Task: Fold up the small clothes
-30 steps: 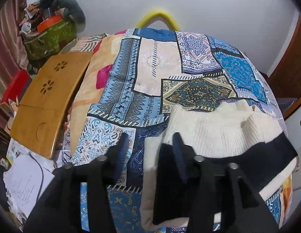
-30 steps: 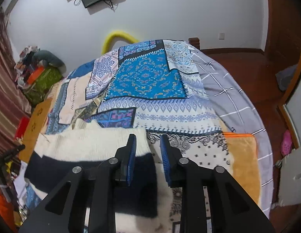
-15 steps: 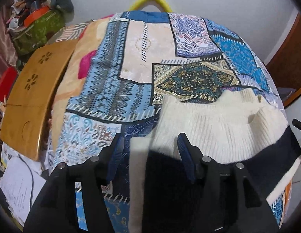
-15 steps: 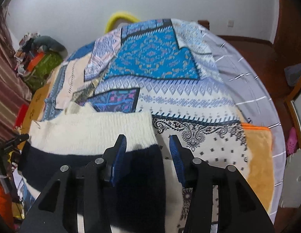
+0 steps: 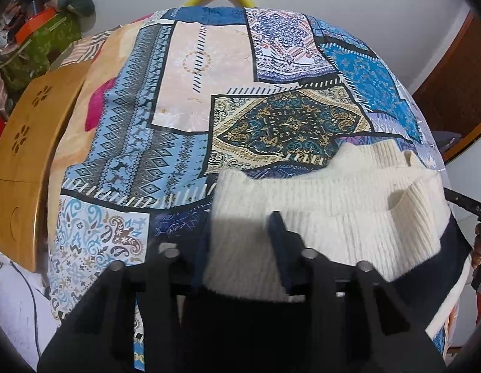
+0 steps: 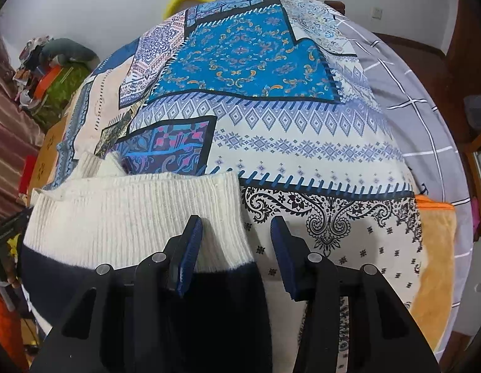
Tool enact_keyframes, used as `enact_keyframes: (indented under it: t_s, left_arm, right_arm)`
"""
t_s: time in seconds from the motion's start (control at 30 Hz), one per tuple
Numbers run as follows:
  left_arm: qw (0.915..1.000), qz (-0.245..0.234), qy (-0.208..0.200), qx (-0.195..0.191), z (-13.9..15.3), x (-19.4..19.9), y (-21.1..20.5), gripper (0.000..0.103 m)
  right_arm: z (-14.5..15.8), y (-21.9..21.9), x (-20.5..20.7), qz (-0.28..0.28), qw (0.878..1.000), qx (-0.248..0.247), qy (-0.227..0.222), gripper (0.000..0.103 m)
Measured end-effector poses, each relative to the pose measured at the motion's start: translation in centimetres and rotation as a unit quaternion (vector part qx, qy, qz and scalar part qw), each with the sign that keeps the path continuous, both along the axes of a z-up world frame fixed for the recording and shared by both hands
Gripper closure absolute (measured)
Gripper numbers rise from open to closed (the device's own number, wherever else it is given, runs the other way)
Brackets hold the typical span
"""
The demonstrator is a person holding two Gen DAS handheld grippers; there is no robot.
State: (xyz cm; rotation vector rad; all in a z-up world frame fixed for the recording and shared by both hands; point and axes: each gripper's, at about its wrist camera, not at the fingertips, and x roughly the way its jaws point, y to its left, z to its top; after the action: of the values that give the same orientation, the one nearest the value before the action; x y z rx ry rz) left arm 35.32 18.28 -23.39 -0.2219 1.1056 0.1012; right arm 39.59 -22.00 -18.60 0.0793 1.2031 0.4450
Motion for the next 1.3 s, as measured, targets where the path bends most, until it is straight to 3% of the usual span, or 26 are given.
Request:
enact_keyframes:
  t_s: [0.13, 0.27, 0.47, 0.67, 0.87, 1.07, 1.3]
  left_arm:
    - [0.9998, -0.007, -0.008, 0.018, 0.4, -0.4, -0.3, 0.089]
    - [0.9989, 0.001, -0.023, 0.04, 1.6, -0.9, -0.2, 0.092]
    - [0.9941, 0.012, -0.074, 0.078, 5.1, -2.1, 0.0, 0.095]
    - [0.9906, 0.028, -0.101, 0.088, 6.7, -2.4, 0.5, 0.095]
    - [0.9918, 0.051, -0.077, 0.088, 4.4, -2.1, 1.9, 0.095]
    - [0.9956, 0.057, -0.035, 0.066, 0.8, -2.0, 2.9, 0.095]
    - [0.9963, 0.037, -0.016, 0.076, -0.5, -2.0, 2.2, 0.094]
  right_arm:
    - [-0.1, 0.1, 0.0, -0.001, 1.0, 0.021, 0.01, 0.081]
    - [0.1, 1.0, -0.5, 0.016, 1.0, 0.009, -0.007, 0.093]
    - [1.5, 1.5, -1.2, 0.02, 0.998, -0.017, -0.064, 0.096]
    - [4.4, 0.5, -1.4, -0.002, 0.992, -0.014, -0.125, 0.097]
    - [5.1, 0.5, -1.6, -0.01, 0.988, -0.025, -0.15, 0.098]
    - [2.5, 0.5, -1.0, -0.017, 0.993, -0.041, -0.109, 0.098]
    - [-0.1, 0.9, -1.7, -0.008, 0.996, -0.056, -0.071, 0.097]
